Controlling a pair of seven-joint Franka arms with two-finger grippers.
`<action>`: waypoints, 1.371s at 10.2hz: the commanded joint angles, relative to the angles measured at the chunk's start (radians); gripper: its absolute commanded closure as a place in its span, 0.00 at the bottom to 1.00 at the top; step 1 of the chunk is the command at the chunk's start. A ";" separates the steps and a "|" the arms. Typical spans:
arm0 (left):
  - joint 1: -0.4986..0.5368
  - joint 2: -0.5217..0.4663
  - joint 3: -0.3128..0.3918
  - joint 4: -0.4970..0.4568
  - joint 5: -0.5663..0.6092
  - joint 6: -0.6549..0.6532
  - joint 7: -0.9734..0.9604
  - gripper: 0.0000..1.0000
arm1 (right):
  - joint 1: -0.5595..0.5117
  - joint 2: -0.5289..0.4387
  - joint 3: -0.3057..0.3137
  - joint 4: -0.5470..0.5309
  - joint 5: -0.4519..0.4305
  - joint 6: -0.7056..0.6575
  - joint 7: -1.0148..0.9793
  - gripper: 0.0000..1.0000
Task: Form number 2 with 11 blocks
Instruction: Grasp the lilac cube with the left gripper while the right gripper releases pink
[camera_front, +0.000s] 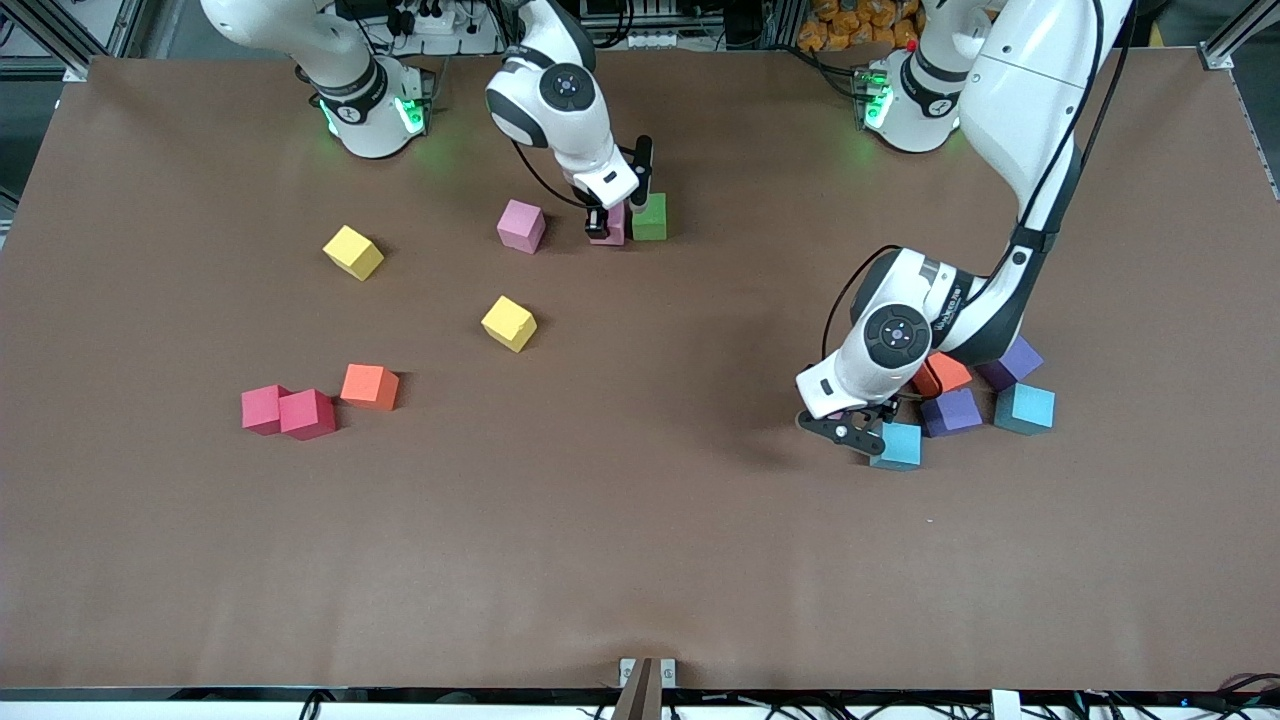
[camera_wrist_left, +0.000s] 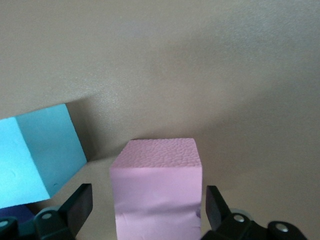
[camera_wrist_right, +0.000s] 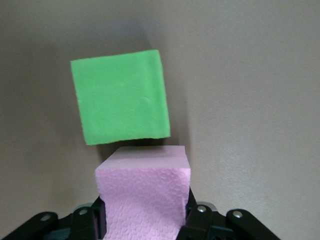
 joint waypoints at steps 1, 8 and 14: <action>-0.001 -0.006 0.006 -0.016 -0.024 0.026 0.013 0.25 | 0.033 -0.030 -0.011 -0.035 0.001 0.022 0.034 0.72; -0.004 -0.102 0.018 -0.072 -0.096 0.020 -0.083 0.60 | 0.044 0.011 -0.012 -0.035 -0.003 0.078 0.040 0.72; 0.008 -0.237 0.026 -0.211 -0.133 0.014 -0.238 0.57 | 0.052 0.033 -0.014 -0.033 -0.003 0.110 0.042 0.72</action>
